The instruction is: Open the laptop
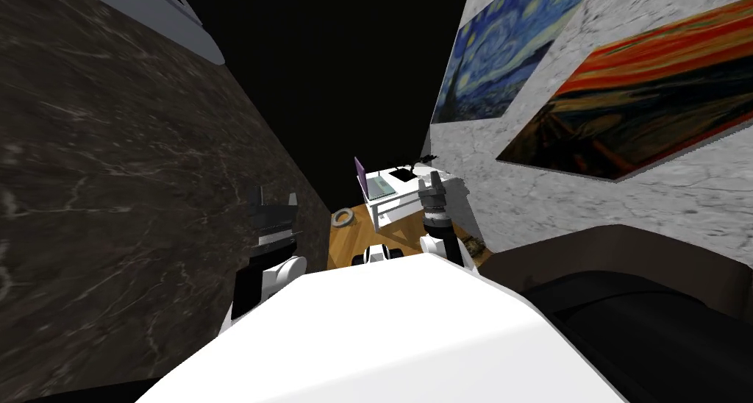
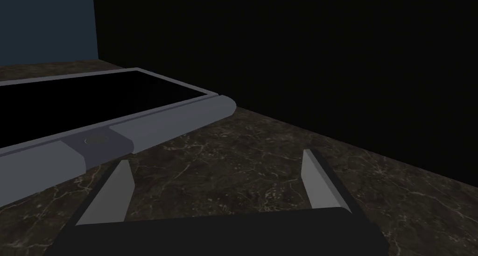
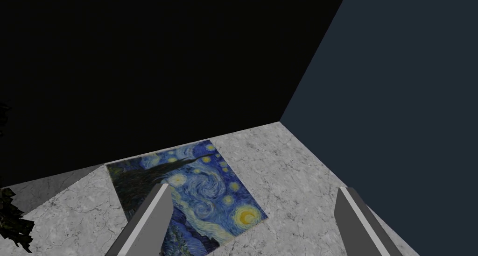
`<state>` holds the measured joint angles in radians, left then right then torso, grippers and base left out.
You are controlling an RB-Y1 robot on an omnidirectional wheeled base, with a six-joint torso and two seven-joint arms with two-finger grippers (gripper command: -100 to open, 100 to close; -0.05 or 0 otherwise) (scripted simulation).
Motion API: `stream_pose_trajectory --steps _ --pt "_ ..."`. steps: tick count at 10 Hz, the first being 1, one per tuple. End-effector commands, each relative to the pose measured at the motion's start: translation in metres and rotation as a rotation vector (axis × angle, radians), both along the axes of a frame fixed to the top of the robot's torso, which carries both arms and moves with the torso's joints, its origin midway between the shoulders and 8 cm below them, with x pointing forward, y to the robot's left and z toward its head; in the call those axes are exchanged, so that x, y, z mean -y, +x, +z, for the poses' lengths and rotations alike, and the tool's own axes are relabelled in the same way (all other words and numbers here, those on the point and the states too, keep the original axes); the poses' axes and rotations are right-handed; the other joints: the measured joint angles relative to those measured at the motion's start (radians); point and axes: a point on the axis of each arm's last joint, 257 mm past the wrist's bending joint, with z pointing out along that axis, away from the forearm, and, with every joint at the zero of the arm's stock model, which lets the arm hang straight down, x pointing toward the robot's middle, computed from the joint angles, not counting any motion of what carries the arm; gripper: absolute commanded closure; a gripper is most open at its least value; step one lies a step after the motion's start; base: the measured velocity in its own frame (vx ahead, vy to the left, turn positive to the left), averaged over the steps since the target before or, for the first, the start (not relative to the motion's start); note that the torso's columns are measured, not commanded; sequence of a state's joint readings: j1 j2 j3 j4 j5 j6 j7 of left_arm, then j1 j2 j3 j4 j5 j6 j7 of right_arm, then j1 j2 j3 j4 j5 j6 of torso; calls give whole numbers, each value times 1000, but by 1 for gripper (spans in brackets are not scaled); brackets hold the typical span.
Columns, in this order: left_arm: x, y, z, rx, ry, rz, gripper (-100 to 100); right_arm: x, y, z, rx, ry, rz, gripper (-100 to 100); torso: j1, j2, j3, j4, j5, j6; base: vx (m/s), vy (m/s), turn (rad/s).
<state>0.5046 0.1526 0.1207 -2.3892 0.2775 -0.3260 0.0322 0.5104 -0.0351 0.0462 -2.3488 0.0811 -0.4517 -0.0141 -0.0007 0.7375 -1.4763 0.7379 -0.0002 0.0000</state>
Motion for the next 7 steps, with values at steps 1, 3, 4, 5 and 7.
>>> stream_pose_trajectory --steps 1,3,4,5,7 --pt "-22 6 -3 -41 -81 -17 -100 0 0 0 0 0 0 0 -1 -1 -1 0 0 0 162 -61 179" --pt "-30 9 -7 -70 -116 -24 -100 0 0 0 0 0 0 0 1 3 2 1 0 0 90 -49 68" --pt "-37 10 -7 -75 -148 -31 -100 0 0 0 0 0 0 0 1 4 2 1 0 0 116 -67 181" --pt "-37 12 -10 -90 -150 -32 -100 0 0 0 0 0 0 0 0 1 1 0 0 0 91 -58 55" --pt "-45 15 -13 -111 -185 -40 -100 0 0 0 0 0 0 0 0 0 0 0 0 0 91 -63 69"
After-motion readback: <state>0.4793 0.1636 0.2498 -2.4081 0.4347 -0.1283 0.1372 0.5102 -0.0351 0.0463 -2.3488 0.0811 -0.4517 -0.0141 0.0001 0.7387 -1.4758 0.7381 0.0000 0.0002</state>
